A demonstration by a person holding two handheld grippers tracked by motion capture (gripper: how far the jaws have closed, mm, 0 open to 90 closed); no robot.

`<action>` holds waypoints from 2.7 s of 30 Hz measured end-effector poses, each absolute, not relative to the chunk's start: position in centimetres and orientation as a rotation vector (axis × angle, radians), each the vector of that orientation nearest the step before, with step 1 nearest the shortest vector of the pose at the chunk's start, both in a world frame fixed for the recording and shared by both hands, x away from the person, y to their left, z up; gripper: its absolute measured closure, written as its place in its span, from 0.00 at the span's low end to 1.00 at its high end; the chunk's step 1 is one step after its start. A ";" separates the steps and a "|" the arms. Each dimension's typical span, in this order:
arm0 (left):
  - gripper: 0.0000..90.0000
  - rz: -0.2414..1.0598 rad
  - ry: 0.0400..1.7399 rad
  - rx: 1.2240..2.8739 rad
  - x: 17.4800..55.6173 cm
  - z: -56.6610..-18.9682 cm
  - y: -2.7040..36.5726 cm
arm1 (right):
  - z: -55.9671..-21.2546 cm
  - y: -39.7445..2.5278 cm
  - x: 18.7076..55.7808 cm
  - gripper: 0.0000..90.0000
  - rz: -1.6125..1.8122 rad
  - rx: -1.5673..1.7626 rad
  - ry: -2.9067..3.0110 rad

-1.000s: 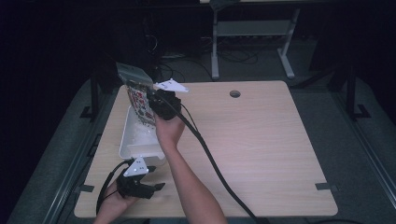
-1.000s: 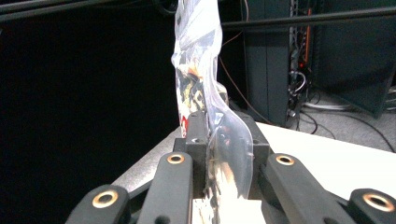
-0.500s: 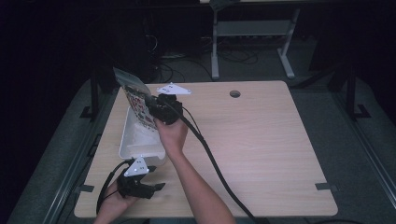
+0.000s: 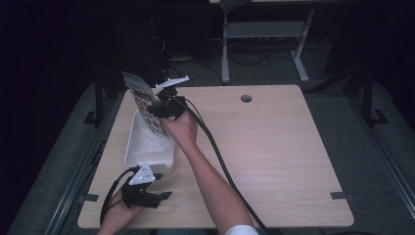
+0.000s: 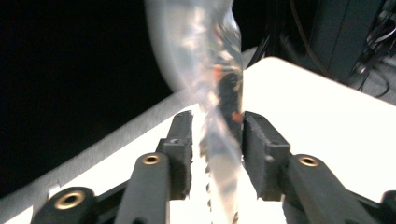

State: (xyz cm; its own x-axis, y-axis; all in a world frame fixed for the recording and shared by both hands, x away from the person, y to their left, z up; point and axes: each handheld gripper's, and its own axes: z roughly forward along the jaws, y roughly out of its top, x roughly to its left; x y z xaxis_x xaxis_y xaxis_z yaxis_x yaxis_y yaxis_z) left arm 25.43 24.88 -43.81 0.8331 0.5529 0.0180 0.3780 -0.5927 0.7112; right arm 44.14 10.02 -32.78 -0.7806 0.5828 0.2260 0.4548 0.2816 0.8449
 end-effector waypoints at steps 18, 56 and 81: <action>0.32 0.309 0.668 2.271 25.2 -43.7 24.6 | -33.3 10.5 41.9 0.83 1.428 1.009 2.259; 0.33 0.302 0.681 2.287 25.4 -43.9 25.4 | -38.2 10.3 36.7 0.83 1.444 1.096 1.878; 0.32 0.300 0.672 2.282 25.4 -43.9 25.2 | -37.6 7.3 39.1 0.45 1.553 1.066 2.076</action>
